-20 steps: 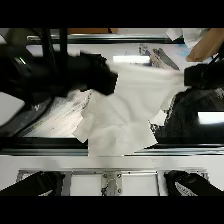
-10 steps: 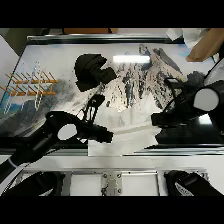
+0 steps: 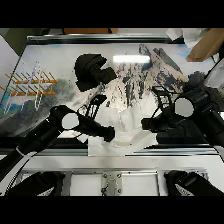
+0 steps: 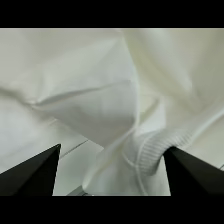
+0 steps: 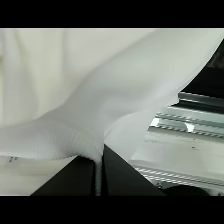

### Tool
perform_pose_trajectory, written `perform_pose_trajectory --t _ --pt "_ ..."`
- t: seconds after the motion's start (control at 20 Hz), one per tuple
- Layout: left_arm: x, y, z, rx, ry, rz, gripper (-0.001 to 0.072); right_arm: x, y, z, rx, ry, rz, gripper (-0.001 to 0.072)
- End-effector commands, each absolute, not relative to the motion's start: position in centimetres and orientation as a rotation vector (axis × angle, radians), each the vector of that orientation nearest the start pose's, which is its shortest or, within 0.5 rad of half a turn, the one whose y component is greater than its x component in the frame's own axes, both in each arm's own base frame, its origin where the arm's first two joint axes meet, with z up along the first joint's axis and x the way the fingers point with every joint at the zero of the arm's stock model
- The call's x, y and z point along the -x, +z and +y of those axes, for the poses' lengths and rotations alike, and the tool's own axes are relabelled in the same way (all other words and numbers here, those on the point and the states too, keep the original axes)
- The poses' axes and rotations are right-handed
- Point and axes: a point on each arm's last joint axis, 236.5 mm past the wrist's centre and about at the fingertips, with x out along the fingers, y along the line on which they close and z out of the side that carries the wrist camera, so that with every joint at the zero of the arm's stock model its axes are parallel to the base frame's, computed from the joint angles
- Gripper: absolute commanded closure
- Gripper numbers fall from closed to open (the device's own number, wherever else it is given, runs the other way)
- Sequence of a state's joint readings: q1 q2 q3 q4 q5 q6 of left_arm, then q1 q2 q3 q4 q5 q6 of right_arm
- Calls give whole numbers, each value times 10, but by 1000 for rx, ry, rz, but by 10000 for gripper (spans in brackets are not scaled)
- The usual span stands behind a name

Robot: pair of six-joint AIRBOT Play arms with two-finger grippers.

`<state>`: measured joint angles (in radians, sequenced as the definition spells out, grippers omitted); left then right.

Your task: Fold the clothes and pants, and hang the long-sleeved shirts on hangers.

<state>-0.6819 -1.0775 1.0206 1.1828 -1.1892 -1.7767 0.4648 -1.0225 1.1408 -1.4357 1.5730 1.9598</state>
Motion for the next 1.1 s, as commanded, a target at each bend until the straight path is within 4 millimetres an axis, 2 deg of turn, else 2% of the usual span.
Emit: perform_pose_trajectory --t 0.0,0.1,0.2,0.3,0.35,0.5,0.6,0.85,1.05 --pt "-224 76 -274 73 -710 1348 19 -228 67 153 -72 202 1517 675" --pt "-248 104 -265 89 -707 1269 19 -228 67 153 -72 201 1518 675" --pt "-280 131 -245 134 -657 1184 20 -228 67 153 -72 202 1518 674" --pt "-315 149 -209 168 -567 1108 19 -228 67 153 -72 202 1518 675" --pt "-332 152 -184 152 -492 1073 20 -228 67 153 -73 202 1518 675" --pt "-380 131 -75 -44 -145 1051 20 -228 67 153 -72 202 1518 674" --pt "-400 110 -16 -140 24 1078 20 -228 67 153 -73 202 1518 675" --pt "-436 40 85 -76 219 1162 20 -228 67 153 -72 202 1518 675" --pt "-451 -2 141 -68 279 1173 20 -228 67 153 -72 202 1518 675"
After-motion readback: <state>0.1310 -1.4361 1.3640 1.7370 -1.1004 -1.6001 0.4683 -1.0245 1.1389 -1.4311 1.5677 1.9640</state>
